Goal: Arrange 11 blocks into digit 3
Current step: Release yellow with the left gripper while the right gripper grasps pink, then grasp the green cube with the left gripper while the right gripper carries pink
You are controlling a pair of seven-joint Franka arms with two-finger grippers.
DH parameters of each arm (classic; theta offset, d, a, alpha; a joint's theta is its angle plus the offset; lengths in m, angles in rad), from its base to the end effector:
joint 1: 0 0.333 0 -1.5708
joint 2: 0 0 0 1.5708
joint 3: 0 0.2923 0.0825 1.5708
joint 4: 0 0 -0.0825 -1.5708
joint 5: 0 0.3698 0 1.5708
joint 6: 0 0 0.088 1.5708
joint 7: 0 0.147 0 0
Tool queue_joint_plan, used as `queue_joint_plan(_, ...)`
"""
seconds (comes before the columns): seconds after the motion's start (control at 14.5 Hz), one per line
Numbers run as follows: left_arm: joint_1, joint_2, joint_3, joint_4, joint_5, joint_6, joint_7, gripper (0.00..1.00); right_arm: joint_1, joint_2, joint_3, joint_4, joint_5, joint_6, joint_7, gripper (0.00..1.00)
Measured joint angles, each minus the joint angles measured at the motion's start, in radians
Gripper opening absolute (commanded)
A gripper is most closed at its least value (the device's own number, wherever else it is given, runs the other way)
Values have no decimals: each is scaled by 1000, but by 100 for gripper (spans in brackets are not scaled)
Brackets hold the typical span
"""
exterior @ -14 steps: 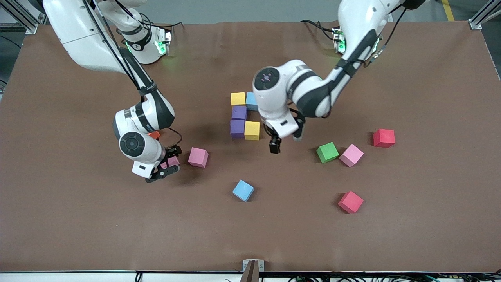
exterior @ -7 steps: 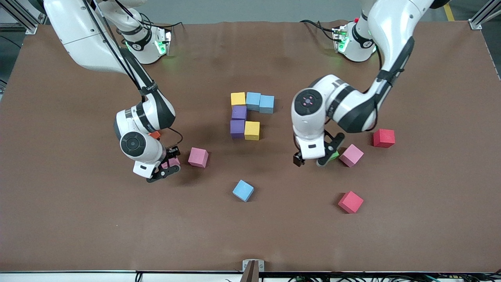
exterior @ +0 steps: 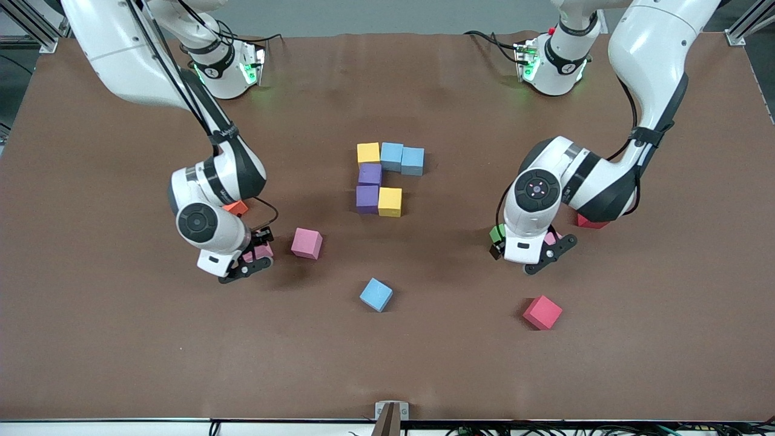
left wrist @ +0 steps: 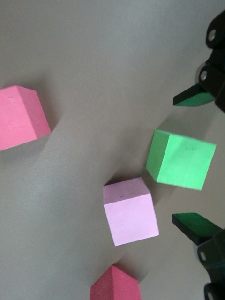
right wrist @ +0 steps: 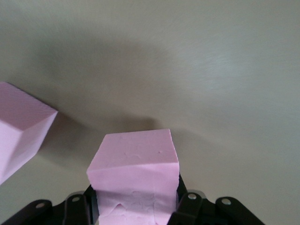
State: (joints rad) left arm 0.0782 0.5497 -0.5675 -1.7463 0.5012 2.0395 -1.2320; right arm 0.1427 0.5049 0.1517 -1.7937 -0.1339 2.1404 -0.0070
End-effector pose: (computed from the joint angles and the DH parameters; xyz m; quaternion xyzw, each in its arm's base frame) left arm 0.5713 -0.2360 0.2355 -0.9611 -0.2576 -0.0053 0.0991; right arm 0.5867 0.1648 0.2086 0.9801 0.1830 -0.0719 0.0269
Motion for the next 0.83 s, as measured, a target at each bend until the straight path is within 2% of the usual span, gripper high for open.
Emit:
queue_joint_plan(0.07, 12, 4, -1, -4, 0, 1, 39, 100, -1, -37, 0, 22, 17, -50, 9, 23)
queue_joint_plan(0.21, 34, 15, -1, -9, -1, 13, 95, 100, 1, -91, 3, 67, 119, -123, 16, 23)
queue_joint_plan(0.34, 42, 38, -1, -18, -2, 55, 111, 100, 16, -105, 8, 96, 206, -133, 44, 23)
queue_joint_plan(0.55, 41, 67, -3, -57, -2, 161, 111, 100, 133, -64, 13, 155, 220, -127, 270, 23)
queue_joint_plan(0.83, 43, 81, -4, -86, -2, 190, 134, 100, 283, 54, 12, 263, 219, -109, 491, 23)
